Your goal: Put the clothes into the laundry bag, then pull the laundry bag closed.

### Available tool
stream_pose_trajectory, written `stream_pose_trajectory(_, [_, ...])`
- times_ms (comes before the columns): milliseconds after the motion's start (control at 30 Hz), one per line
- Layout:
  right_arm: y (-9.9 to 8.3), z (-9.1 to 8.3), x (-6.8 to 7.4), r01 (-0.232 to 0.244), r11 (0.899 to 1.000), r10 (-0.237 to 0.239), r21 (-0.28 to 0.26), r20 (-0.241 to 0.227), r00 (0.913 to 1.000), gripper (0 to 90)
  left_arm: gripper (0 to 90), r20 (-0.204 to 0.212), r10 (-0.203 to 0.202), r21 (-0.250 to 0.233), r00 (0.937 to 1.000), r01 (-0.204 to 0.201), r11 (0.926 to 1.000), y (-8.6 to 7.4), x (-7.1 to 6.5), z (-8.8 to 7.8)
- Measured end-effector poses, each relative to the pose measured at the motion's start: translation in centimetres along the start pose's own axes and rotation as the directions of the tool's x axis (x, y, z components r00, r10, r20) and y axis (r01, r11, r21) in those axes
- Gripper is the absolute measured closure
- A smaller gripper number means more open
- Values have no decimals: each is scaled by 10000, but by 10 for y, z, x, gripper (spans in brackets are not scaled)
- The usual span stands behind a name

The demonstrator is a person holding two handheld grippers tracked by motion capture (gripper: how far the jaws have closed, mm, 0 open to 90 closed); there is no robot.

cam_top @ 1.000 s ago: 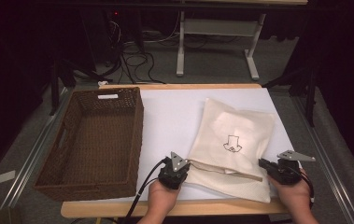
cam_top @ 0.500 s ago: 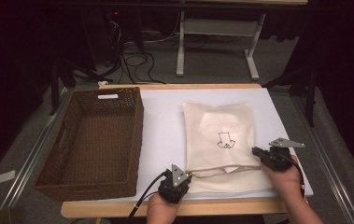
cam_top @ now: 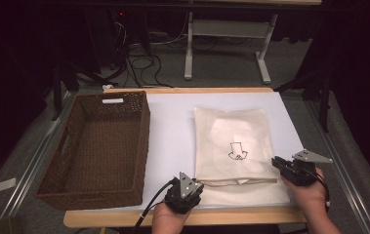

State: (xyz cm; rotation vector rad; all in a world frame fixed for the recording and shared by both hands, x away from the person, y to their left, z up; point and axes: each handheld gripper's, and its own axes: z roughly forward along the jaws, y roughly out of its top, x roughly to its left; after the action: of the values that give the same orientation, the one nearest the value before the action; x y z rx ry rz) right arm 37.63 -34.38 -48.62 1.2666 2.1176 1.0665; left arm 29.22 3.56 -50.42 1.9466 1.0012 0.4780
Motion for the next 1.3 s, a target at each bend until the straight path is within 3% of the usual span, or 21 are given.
stream_pose_trajectory(100, [0, -7, 5, 31, 9996, -26, -266, 192, 9998, 707, 628, -145, -56, -133, 9999, 54, 9999, 1, 4, -3])
stream_pose_trajectory(267, [-1, -14, 19, -3, 9986, -23, -522, -498, 9988, 735, 613, -327, -152, -246, 9993, 144, 9996, 2, 10, -2])
stream_pose_trajectory(333, [2, -17, 40, 297, 9954, -403, -907, -1174, 9923, 830, 599, -537, -65, -269, 9985, 50, 9996, 2, 12, -1])
stream_pose_trajectory(400, [3, -17, 47, 380, 9943, -516, -999, -1375, 9892, 867, 577, -532, -64, -311, 9986, 48, 9995, 3, 13, -2])
stream_pose_trajectory(433, [3, -14, 57, 618, 9938, -764, -926, -1632, 9836, 900, 565, -632, -86, -407, 9980, 60, 9992, 4, 15, -3])
stream_pose_trajectory(500, [-1, -6, 63, 807, 9958, -870, -429, -1737, 9809, 900, 556, -781, -41, -615, 9969, -7, 9981, 5, 16, -4])
stream_pose_trajectory(600, [-11, 4, 63, 725, 9966, -648, 379, -1746, 9825, 900, 570, -890, -102, -777, 9960, 33, 9970, 8, 17, -5])
stream_pose_trajectory(667, [-12, 6, 62, 712, 9960, -610, 533, -1742, 9828, 900, 572, -899, -96, -798, 9959, 24, 9968, 8, 17, -5])
stream_pose_trajectory(833, [-5, -12, 61, 482, 9971, -569, -585, -1575, 9859, 848, 550, -973, -156, -908, 9951, 68, 9958, 11, 20, -2])
stream_pose_trajectory(933, [-3, -18, 65, 567, 9939, -713, -948, -1584, 9848, 795, 512, -1074, -357, -1013, 9936, 247, 9946, 12, 23, -3])
stream_pose_trajectory(1200, [2, -20, 78, 652, 9905, -865, -1214, -1797, 9799, 740, 478, -1262, -432, -1156, 9911, 286, 9929, 11, 24, -12])
stream_pose_trajectory(1300, [6, -17, 92, 940, 9873, -1193, -1279, -2068, 9711, 728, 475, -1155, -582, -1109, 9916, 453, 9928, 5, 26, -24])
